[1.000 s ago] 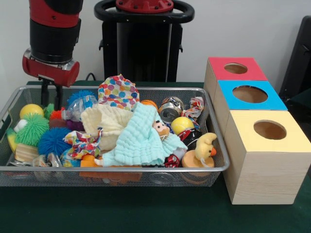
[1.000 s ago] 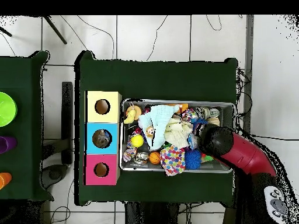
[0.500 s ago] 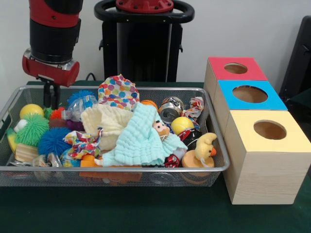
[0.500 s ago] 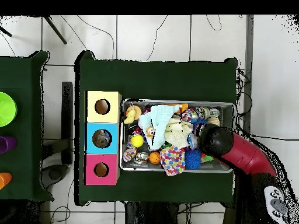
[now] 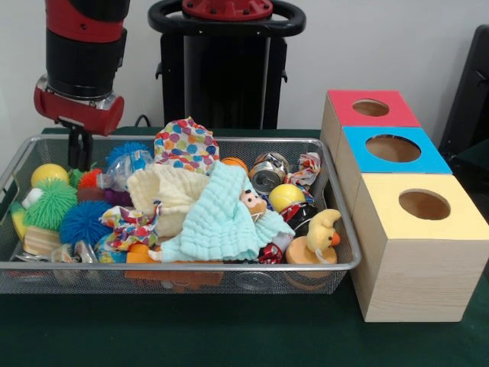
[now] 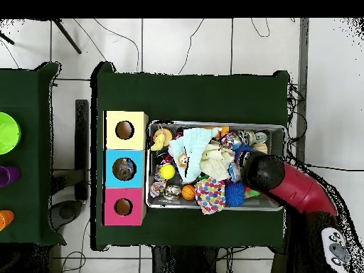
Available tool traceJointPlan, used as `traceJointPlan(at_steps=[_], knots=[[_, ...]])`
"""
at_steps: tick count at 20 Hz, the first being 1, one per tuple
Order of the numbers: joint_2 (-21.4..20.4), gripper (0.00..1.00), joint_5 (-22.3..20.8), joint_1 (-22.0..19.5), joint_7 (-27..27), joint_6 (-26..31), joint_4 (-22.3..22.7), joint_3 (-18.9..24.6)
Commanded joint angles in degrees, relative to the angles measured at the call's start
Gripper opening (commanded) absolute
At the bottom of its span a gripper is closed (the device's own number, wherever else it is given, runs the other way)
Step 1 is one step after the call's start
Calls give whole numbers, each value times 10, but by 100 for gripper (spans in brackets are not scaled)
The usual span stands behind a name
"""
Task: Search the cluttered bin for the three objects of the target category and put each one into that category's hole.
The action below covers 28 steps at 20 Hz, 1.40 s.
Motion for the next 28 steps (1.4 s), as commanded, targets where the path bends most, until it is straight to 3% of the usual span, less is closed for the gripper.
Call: traceJointPlan(at_steps=[1, 5, 15, 25, 26, 28], knots=[[-3, 0, 31, 1, 174, -63, 94, 3], [-5, 0, 33, 9, 172, -68, 94, -7], [-5, 0, 92, 58, 262, -91, 135, -67], [-6, 0, 115, 53, 286, -99, 149, -51], [-7, 100, 114, 51, 292, -103, 152, -47], [-8, 100, 116, 52, 298, -111, 156, -47]])
